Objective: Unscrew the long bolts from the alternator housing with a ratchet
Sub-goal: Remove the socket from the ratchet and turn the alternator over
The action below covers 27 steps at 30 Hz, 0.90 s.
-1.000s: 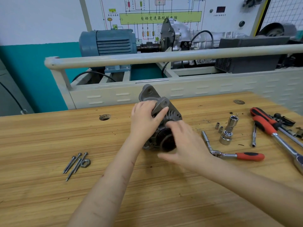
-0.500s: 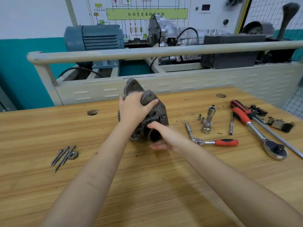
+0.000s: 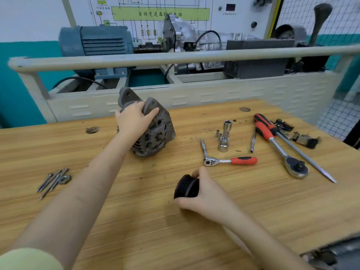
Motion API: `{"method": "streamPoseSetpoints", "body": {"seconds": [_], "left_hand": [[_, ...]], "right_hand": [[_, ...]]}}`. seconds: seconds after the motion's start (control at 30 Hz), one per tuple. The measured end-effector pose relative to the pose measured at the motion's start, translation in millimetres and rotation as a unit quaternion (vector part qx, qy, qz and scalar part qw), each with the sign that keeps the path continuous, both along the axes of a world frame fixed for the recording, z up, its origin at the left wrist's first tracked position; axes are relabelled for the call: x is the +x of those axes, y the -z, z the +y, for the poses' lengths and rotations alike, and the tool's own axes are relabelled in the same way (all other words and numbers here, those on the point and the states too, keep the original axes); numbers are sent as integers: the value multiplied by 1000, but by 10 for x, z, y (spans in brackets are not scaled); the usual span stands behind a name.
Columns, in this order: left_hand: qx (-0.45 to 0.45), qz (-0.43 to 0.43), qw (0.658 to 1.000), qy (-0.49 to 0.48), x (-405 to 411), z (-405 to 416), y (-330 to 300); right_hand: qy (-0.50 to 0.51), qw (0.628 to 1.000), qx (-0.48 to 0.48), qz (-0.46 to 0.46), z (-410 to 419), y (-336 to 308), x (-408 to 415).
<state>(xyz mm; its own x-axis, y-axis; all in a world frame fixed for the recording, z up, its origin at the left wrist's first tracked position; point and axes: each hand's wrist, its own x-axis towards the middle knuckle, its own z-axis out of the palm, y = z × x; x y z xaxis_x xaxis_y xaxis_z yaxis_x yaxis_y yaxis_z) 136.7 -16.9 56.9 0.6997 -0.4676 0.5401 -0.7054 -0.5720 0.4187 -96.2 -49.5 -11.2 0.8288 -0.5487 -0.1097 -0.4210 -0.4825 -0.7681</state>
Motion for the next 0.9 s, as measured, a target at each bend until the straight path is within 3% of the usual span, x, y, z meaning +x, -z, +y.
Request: {"method": "streamPoseSetpoints", "body": {"seconds": [0.13,0.3,0.4,0.7,0.9], "left_hand": [[0,26,999,45,75,108,-10],[-62,194,967,156,233,290,1],[-67,240,945,214,277,407,-34],[-30,246,930,270,425,682,-61],[-33,222,929,294,424,663,-60]], "right_hand": [[-57,995,-82,-9,139,-2,305],[-172,956,-237,-16,497,16,796],[-231,928,-293,-21,744,14,1182],[-297,903,-298,-90,1413,22,2094],[-293,914,-258,-109,1224,-133,1898]]}}
